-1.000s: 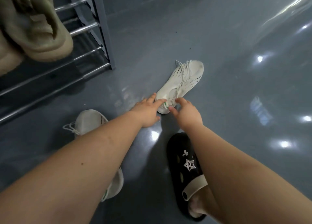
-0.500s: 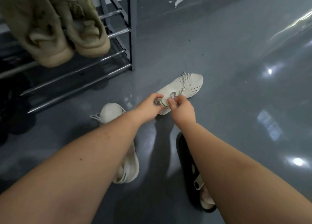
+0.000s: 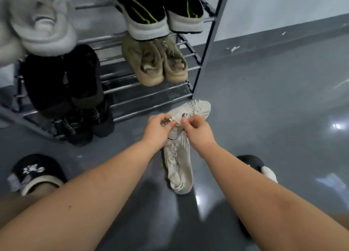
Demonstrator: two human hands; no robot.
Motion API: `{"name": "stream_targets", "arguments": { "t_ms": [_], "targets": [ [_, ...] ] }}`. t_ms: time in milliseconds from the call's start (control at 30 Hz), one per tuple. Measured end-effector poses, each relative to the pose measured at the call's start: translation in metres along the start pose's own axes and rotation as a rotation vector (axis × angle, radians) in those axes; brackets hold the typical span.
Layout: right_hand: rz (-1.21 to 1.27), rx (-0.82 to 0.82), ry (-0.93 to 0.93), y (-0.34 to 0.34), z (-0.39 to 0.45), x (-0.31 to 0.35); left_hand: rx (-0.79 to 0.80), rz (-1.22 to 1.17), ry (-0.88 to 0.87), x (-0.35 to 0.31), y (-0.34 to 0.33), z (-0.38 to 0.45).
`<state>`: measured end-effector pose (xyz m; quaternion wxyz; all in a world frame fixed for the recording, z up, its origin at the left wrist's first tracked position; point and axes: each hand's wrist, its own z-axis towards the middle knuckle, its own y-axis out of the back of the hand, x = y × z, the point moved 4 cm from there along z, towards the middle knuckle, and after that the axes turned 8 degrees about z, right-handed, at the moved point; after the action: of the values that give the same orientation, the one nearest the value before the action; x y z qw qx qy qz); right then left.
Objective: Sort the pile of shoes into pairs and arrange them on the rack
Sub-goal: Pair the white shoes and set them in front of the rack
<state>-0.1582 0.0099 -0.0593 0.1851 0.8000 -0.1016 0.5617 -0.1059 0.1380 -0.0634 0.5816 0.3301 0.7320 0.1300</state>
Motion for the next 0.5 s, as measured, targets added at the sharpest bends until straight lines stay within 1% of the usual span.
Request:
{"name": "stream_targets", "arguments": {
  "t_ms": [100, 267, 400, 500],
  "targets": [
    [-0.07, 0.094, 0.034, -0.031, -0.015, 0.007, -0.065, -0.064, 0.078, 0.026, 0.027, -0.022],
    [-0.115, 0.194, 0.013, -0.078, -0.039, -0.002, -0.124, -0.14, 0.241, 0.073, 0.053, -0.051],
    [-0.167, 0.256, -0.011, -0.107, -0.051, -0.019, -0.164, -0.157, 0.336, 0.109, 0.061, -0.066],
    [-0.23, 0.287, -0.061, -0.118, -0.056, -0.037, -0.145, -0.22, 0.41, 0.13, 0.053, -0.074]
  ]
}}
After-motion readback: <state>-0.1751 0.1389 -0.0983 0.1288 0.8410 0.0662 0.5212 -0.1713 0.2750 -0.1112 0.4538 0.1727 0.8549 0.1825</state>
